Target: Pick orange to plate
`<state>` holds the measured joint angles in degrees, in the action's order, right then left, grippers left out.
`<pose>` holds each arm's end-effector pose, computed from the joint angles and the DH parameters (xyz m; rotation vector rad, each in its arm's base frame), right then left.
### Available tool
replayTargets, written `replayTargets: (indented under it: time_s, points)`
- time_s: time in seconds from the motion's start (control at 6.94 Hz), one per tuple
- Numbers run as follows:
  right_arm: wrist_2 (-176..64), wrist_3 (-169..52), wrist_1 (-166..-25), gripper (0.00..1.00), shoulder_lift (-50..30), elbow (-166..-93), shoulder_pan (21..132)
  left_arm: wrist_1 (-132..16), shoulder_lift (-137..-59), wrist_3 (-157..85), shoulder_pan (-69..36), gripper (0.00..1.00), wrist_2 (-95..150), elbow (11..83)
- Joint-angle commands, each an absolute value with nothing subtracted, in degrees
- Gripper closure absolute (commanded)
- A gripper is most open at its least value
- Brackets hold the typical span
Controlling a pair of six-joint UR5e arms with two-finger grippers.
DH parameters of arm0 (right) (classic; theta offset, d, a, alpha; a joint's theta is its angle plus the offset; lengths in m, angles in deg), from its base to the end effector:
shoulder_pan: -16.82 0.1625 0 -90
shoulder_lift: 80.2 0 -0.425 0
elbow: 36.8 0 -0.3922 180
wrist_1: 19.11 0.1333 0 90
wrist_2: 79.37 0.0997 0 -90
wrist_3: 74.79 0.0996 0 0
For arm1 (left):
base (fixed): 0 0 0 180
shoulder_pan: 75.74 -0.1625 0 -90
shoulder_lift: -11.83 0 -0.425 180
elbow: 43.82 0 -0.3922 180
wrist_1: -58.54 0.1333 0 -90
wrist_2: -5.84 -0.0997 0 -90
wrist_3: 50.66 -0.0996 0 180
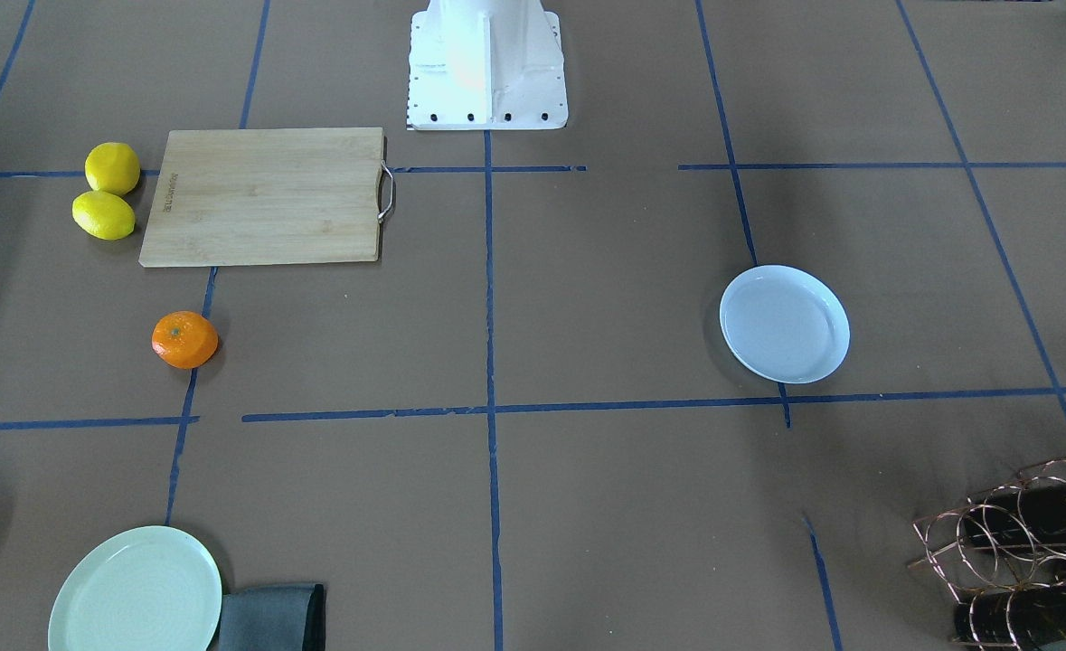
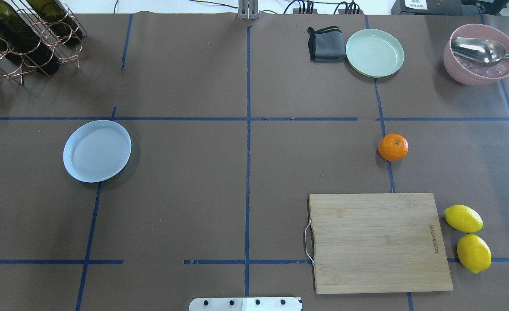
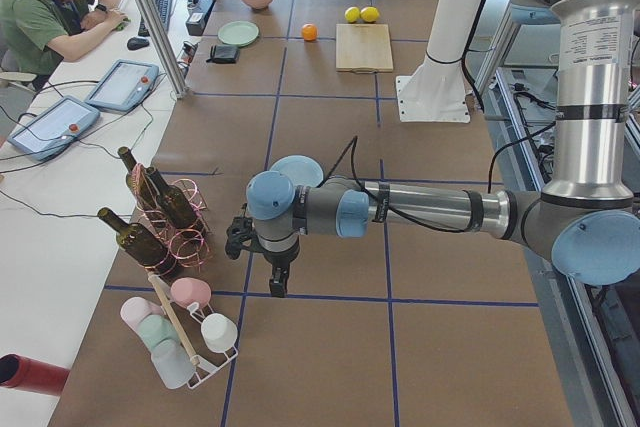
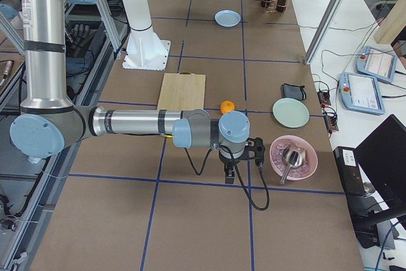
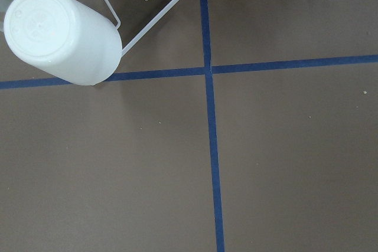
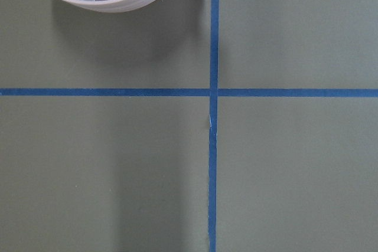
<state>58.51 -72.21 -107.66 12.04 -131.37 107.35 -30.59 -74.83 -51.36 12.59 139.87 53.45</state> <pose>0.0639 -0.4786 0.6313 0.0471 -0.8363 0.0235 -0.0504 -0.4716 0.6261 0.0443 0.7688 0.0598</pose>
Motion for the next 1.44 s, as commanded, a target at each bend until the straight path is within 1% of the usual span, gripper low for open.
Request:
replayTargets:
  time_s: [0.0, 0.14, 0.29, 0.58, 0.72, 0.86, 1.01, 1.15, 1.3]
  points:
    - [58.8, -72.0, -107.6, 0.00, 11.7, -131.4, 107.3, -30.8, -74.9, -51.5, 12.6, 0.00, 140.0, 53.7]
    - [59.0, -71.9, -107.6, 0.00, 11.6, -131.4, 107.3, -30.8, -75.2, -51.4, 12.5, 0.00, 139.9, 55.5]
    - [59.1, -71.8, -107.5, 0.00, 11.3, -131.8, 107.3, -31.6, -77.3, -51.5, 12.3, 0.00, 140.0, 56.1]
    - [60.7, -71.3, -104.4, 0.00, 10.2, -132.6, 106.7, -38.0, -80.6, -50.6, 10.1, 0.00, 140.1, 55.1]
    - [62.9, -68.3, -103.1, 0.00, 7.0, -132.7, 105.2, -38.3, -80.6, -50.1, 8.6, 0.00, 141.8, 55.5]
    - [63.0, -68.1, -103.7, 0.00, 5.2, -132.0, 104.0, -38.2, -81.2, -49.5, 8.1, 0.00, 145.9, 53.9]
    - [63.0, -67.9, -103.1, 0.00, 4.9, -131.6, 100.1, -38.2, -81.7, -47.2, 5.1, 0.00, 146.7, 54.1]
    - [62.9, -67.6, -102.9, 0.00, 4.6, -131.5, 98.8, -42.0, -81.6, -42.6, 1.5, 0.00, 146.3, 53.4]
    - [62.8, -64.1, -101.0, 0.00, 4.4, -131.5, 98.7, -47.9, -81.2, -31.4, -0.7, 0.00, 144.1, 53.4]
